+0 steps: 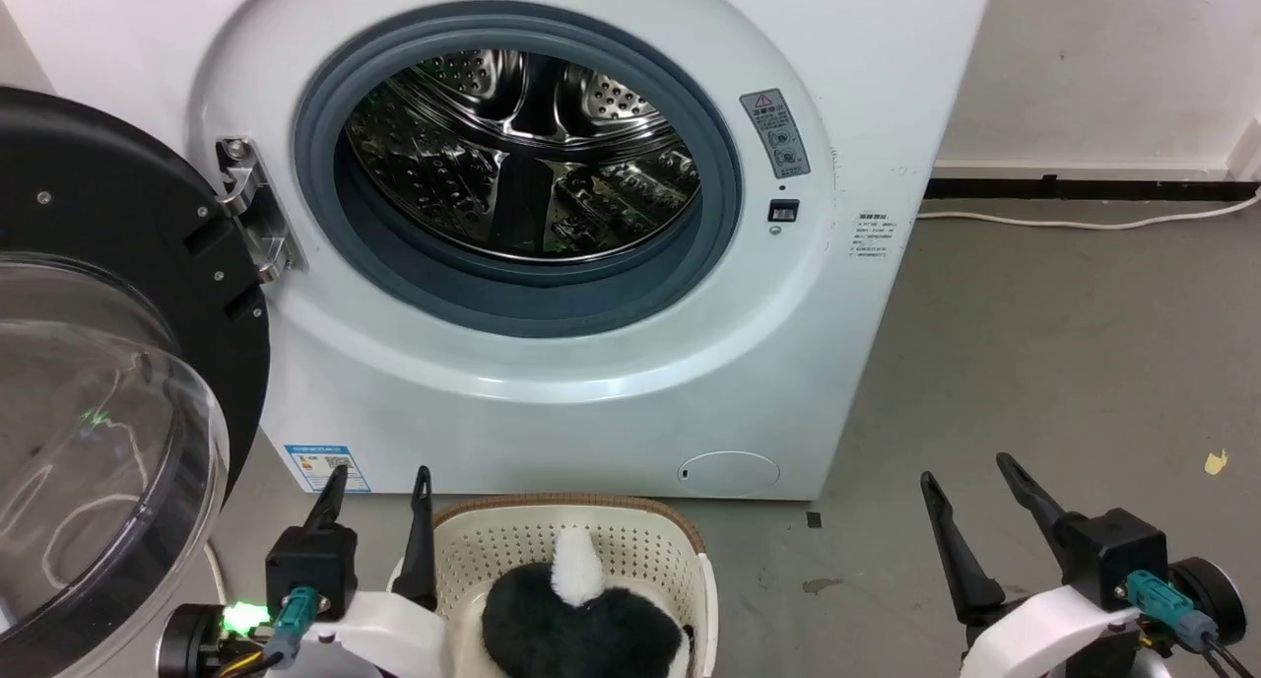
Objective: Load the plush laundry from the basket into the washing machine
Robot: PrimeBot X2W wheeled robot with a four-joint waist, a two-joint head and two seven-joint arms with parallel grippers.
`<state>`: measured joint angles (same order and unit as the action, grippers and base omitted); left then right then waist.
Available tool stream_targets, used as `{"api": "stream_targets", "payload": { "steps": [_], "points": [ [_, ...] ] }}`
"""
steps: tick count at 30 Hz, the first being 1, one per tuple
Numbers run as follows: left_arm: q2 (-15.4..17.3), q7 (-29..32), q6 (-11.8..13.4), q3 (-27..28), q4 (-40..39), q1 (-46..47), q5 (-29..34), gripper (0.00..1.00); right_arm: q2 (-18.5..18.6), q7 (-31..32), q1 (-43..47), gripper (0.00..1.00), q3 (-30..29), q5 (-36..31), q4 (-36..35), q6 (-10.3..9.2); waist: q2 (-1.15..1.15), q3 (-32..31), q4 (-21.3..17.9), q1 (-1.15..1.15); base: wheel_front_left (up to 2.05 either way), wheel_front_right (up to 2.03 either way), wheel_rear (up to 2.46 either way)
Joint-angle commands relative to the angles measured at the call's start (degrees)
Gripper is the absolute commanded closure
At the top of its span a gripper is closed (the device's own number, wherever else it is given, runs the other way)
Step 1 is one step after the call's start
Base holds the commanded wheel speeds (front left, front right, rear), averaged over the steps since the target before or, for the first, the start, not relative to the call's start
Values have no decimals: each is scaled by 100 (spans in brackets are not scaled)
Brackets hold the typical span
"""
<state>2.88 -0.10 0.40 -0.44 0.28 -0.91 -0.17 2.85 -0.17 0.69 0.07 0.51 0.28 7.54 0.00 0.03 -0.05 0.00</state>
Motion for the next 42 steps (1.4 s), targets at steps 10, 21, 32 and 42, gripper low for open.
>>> {"api": "stream_targets", "payload": {
  "steps": [10,21,32,42],
  "points": [
    [0,-168,98,-228,73,52,-75,0,0,-162,14,0,-94,129,-24,-1,0,102,-49,0,0,0,0],
    [0,-299,156,-488,334,259,-155,0,1,-293,-96,0,-149,155,-64,-1,0,472,-199,0,0,0,0],
    [0,-431,175,-711,1073,637,-327,0,1,-425,-220,0,-165,213,-102,-2,0,931,-398,0,0,0,0],
    [63,-524,113,-864,2150,1178,-512,0,1,-557,-369,0,-113,349,-131,-2,0,1420,-576,0,0,0,0]
  ]
}}
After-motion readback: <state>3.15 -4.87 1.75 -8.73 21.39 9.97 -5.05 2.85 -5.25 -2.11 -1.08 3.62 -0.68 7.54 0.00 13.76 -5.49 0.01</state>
